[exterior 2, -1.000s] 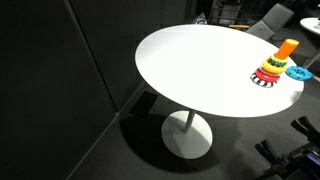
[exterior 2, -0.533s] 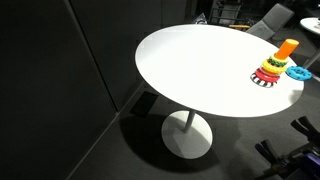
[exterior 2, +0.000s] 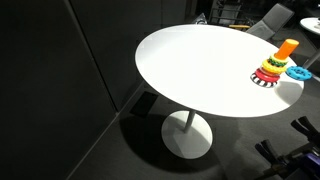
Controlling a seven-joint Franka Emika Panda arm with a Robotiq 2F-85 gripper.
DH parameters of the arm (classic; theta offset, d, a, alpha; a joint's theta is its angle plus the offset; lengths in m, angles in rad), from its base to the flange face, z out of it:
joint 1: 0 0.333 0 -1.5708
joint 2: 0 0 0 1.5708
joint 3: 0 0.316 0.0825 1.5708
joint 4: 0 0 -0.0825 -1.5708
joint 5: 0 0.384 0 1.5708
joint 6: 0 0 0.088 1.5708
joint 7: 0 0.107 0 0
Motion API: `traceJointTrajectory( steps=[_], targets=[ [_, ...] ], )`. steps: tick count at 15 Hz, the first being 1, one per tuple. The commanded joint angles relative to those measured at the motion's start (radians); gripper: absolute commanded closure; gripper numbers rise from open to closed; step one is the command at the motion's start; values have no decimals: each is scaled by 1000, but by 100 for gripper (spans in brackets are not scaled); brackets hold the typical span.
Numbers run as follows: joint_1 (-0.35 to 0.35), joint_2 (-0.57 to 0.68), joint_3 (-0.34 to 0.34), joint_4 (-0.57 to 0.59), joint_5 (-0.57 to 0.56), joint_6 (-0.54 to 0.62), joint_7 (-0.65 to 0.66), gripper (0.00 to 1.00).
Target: Remove the green ring from the ring stacking stand and place it on the table
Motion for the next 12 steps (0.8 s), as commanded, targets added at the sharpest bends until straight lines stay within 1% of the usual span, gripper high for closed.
traceJointTrajectory(
  steps=[1, 7, 12],
  targets=[
    [-4, 126, 0, 74, 1, 44, 35, 0],
    [-5, 306, -13, 169, 21, 128, 26, 0],
    [-5, 422, -21, 244, 52, 202, 17, 0]
  ],
)
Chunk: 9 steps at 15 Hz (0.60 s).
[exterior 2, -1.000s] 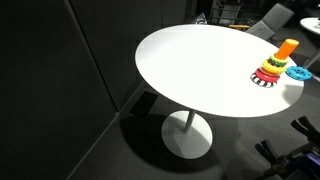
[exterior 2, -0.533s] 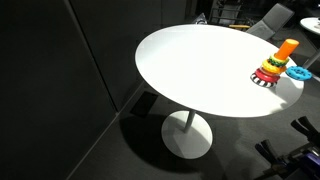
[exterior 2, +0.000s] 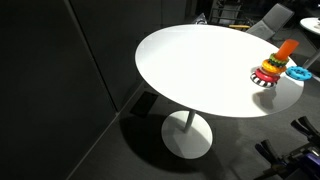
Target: Remove the green ring from the ring stacking stand and place it on the table
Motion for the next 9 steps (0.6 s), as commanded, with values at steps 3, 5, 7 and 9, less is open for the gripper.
traceJointTrajectory(
  steps=[3, 5, 7, 9],
  targets=[
    [-3, 127, -15, 111, 91, 48, -16, 0],
    [-6, 151, -20, 136, 130, 58, -25, 0],
    [-9, 160, -18, 155, 142, 52, -13, 0],
    [-8, 146, -8, 119, 121, 60, -3, 0]
  ],
)
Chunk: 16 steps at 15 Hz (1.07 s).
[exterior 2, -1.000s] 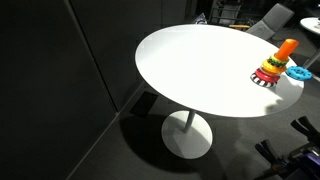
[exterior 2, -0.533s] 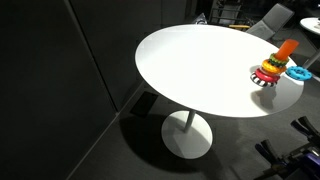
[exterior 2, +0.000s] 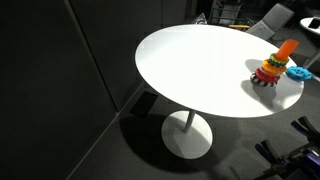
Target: Remove the green ring from the ring stacking stand and place it on the table
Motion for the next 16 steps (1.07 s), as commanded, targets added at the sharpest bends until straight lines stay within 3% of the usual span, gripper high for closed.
traceJointTrajectory(
  steps=[1, 7, 16],
  targets=[
    [-6, 2, 7, 0, 1, -2, -1, 0],
    [-10, 28, 6, -20, -8, 61, 7, 0],
    [-19, 111, 2, -110, 6, 335, -7, 0]
  ],
)
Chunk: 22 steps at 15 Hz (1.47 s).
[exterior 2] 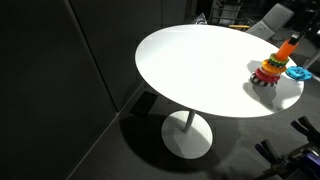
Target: Remove the green ring from the ring stacking stand and place it on the table
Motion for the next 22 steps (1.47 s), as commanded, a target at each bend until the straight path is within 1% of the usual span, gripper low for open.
traceJointTrajectory(
  steps=[1, 4, 8, 16, 22],
  targets=[
    [-10, 21, 2, -33, 2, 95, -6, 0],
    [-10, 47, 4, -55, -11, 168, 2, 0],
    [-11, 83, 4, -70, -28, 233, 9, 0],
    [-14, 130, -5, -80, -90, 303, 31, 0],
    [-17, 146, -9, -81, -92, 348, 20, 0]
  ],
)
